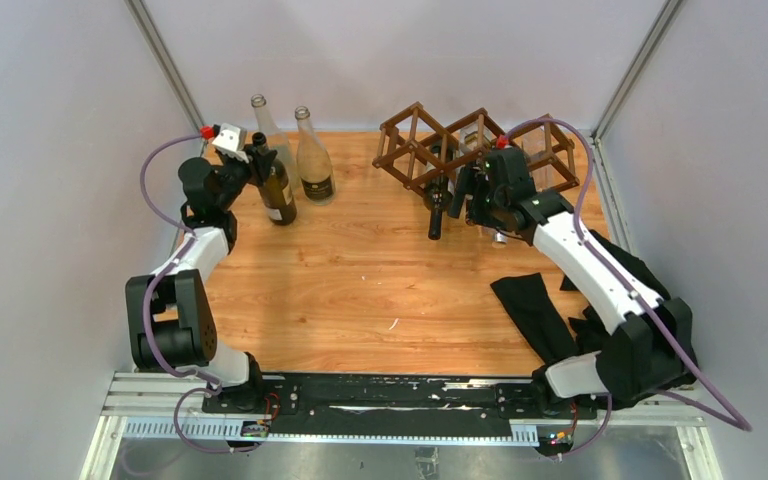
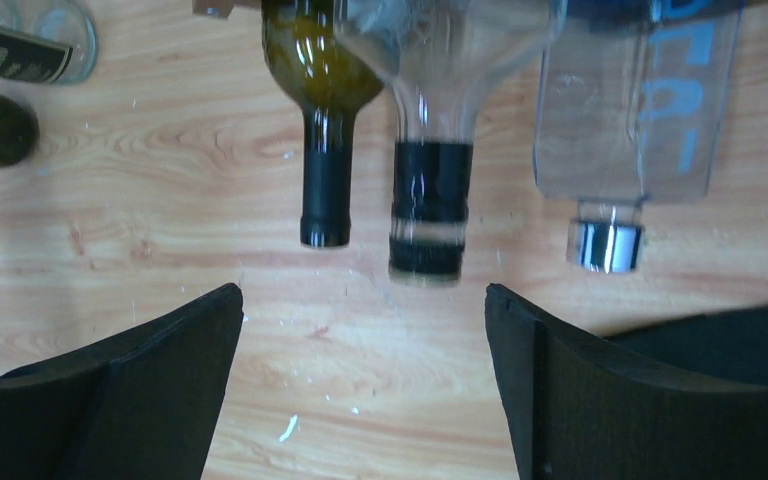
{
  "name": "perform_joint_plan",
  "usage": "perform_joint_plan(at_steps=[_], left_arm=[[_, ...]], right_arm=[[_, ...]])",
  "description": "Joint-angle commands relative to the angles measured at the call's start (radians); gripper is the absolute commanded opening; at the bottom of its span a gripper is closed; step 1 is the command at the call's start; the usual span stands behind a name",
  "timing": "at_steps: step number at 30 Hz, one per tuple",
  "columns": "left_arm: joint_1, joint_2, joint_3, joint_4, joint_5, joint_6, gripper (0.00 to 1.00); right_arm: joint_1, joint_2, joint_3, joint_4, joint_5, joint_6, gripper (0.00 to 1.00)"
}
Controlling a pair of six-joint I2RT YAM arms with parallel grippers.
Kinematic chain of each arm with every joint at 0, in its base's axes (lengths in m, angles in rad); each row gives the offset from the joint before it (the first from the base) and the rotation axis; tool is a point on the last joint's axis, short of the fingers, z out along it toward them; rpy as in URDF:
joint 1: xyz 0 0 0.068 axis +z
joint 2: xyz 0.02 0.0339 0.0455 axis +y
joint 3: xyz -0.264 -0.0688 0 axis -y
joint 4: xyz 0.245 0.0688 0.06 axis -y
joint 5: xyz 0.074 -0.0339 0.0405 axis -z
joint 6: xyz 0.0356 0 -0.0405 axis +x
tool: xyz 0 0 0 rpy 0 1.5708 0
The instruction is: Take the wine bottle off the wine rack
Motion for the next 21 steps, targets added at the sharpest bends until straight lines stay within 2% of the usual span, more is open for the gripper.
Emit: perform_joint_plan(at_steps=[1,5,6,10,11,12,13,15,18,21], left_arm=[[0.007,-0.016,-0.039,0.207,0.028,0.02,0.04],[0.007,-0.015,-0.068,0.247,0.03,0.001,0.08],[0.007,-0.018,-0.074,0.253,0.03,-0.001,0.11],[0.007,-0.031,-0.086,0.246,0.034,0.003,0.35],[0.007,-0.04,-0.088,0.233,0.037,0.008,0.47],[0.007,-0.052,-0.088,0.214,0.039,0.016,0.54],[0.007,-0.066,-0.087,0.192,0.044,0.025,0.67],[0.006,-0.097,-0.086,0.14,0.045,0.038,0.77],[0.007,-0.164,-0.076,0.021,0.046,0.077,0.98],[0.006,-0.22,-0.051,-0.122,0.06,0.103,1.0]], right_arm=[[-0.046,0.092,0.065,0.064,-0.051,-0.03,0.93],[-0.078,0.164,0.108,0.081,-0.051,-0.036,0.93],[-0.088,0.176,0.114,0.09,-0.054,-0.033,0.93],[-0.11,0.195,0.117,0.116,-0.056,-0.029,0.94],[-0.113,0.199,0.116,0.121,-0.056,-0.031,0.95],[-0.115,0.204,0.118,0.123,-0.053,-0.033,0.95],[-0.119,0.208,0.12,0.124,-0.047,-0.037,0.95],[-0.127,0.219,0.123,0.129,-0.042,-0.038,0.96],[-0.143,0.242,0.132,0.149,-0.045,-0.04,0.97],[-0.159,0.265,0.147,0.167,-0.051,-0.04,0.97]])
